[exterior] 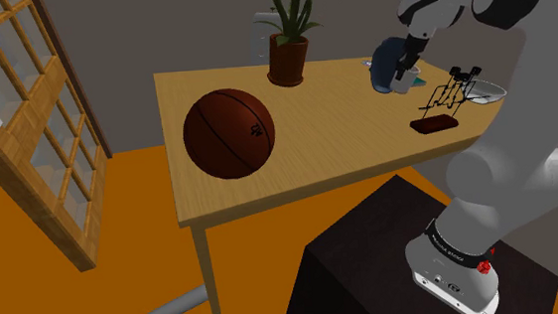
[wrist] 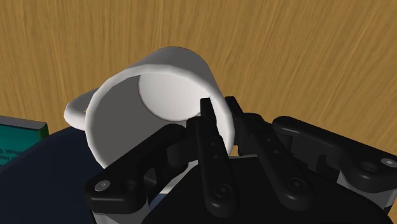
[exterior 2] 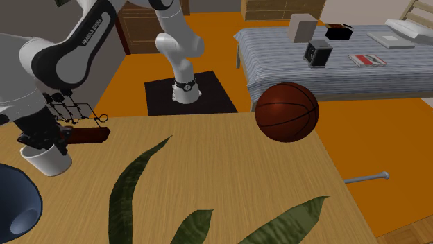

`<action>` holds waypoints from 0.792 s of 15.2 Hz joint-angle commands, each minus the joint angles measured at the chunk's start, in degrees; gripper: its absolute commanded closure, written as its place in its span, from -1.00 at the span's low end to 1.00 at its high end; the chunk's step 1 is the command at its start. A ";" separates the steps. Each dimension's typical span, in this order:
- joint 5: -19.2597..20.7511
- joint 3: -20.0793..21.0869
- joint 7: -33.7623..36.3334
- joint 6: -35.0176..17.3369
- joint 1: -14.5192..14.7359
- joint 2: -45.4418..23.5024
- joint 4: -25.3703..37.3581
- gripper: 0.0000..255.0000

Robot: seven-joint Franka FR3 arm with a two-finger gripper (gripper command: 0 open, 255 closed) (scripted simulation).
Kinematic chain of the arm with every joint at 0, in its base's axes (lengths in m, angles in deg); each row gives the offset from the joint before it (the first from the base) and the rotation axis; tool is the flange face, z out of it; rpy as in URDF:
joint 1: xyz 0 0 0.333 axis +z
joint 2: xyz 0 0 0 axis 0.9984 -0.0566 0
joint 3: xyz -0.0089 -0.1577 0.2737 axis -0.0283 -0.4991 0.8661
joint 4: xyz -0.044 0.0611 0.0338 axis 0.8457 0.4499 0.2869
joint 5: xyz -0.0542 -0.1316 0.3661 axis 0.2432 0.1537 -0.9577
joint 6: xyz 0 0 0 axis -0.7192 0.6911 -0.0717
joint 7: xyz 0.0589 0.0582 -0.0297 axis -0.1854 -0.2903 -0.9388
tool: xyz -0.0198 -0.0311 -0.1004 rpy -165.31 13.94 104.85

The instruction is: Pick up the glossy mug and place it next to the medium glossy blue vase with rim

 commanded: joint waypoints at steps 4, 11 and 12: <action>-0.50 0.19 -0.39 -3.46 -0.11 -1.32 -2.14 1.00; -1.27 0.53 -0.93 -7.81 -0.29 -3.38 -4.50 1.00; -1.27 0.53 -0.93 -7.81 -0.29 -3.37 -4.51 1.00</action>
